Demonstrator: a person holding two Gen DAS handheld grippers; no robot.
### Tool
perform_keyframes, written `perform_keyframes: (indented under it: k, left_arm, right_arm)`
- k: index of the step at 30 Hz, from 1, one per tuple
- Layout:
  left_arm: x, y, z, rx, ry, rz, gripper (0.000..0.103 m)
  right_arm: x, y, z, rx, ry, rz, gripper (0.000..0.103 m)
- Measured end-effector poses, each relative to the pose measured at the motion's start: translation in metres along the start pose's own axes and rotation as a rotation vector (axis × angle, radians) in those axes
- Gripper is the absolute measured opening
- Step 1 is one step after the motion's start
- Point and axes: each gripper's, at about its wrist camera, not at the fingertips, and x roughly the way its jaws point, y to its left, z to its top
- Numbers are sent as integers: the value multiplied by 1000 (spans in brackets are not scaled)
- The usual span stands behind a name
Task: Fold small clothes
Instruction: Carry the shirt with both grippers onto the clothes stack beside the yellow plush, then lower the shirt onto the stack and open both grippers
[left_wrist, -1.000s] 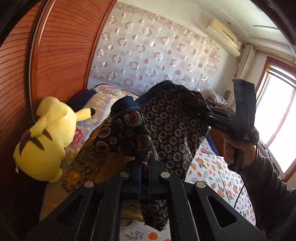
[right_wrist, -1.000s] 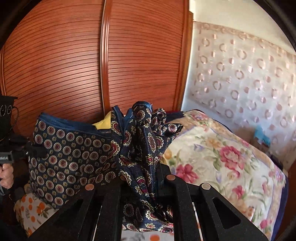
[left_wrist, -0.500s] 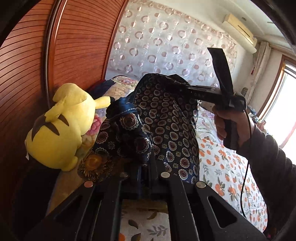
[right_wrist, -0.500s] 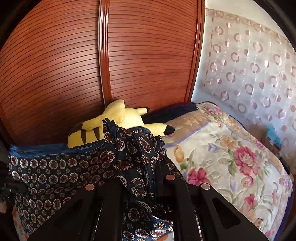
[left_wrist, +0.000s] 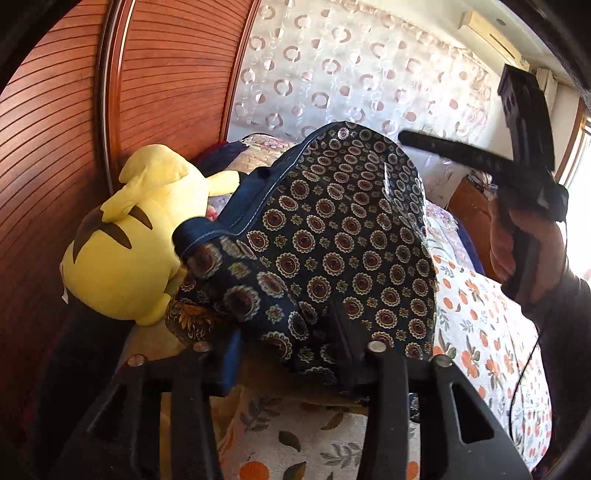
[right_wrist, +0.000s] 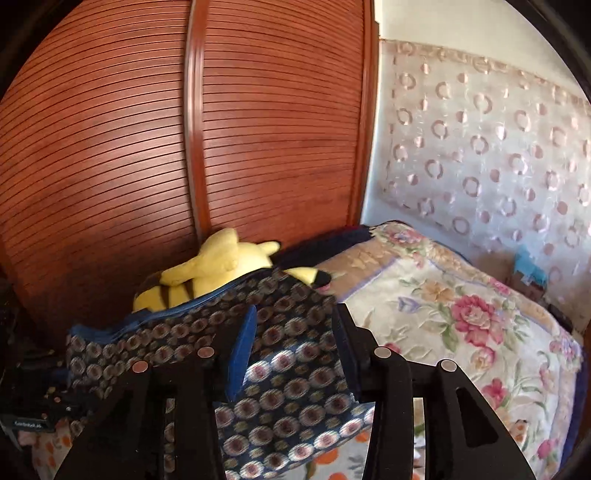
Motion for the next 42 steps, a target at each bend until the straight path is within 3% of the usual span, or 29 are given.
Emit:
perform_keyframes:
  k: [1,3,7,12,20,28,34,42]
  left_arm:
    - [2,0,0,6,7,7,45]
    - [6,0,-2,11,24,13,63]
    - [7,-3,-5,23,28,17,77]
    - [5,-7,-5,29,27,20,77]
    - [-8,-13,-4,44,12,48,78]
    - [-30,-11,-8,43,-17,78,78]
    - [-51,-15,-16,72,-50,128,78]
    - [-77,-16,-24,72,-91,134,78]
  right_arm:
    - [1,1,-3,8,14,28,44]
    - [14,2,-11,13,66,47,44]
    - [50,-6,-24,42,143,57,44]
    - [69,-6,-31,66,164,71,44]
    - [55,-1,-46,62,148,29,51]
    - [25,21,-53,68,128,7,63]
    - [3,42,-58,92,104,16,67]
    - [-36,69,-66,93,71,18,73]
